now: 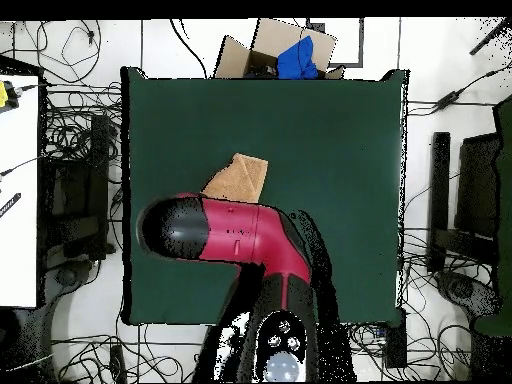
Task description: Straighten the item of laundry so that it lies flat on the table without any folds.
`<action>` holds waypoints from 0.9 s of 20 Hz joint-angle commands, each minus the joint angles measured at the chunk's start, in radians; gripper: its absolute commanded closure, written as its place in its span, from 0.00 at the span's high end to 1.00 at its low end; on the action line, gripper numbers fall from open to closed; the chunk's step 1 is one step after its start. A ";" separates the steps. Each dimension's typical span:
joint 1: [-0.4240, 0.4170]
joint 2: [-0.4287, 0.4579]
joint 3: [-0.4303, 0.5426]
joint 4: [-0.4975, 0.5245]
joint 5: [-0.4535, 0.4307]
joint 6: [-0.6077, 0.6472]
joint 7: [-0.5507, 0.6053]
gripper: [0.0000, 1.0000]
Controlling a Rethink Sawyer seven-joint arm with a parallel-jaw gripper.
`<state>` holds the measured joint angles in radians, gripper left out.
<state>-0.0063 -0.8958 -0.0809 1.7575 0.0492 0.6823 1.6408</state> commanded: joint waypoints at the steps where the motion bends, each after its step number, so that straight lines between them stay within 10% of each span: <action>1: 0.028 0.080 -0.025 0.115 0.041 -0.120 0.320 0.00; 18: 0.114 0.175 -0.036 0.132 0.094 -0.264 0.405 0.00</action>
<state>0.0740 -0.7666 -0.0841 1.8034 0.0901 0.4881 1.7192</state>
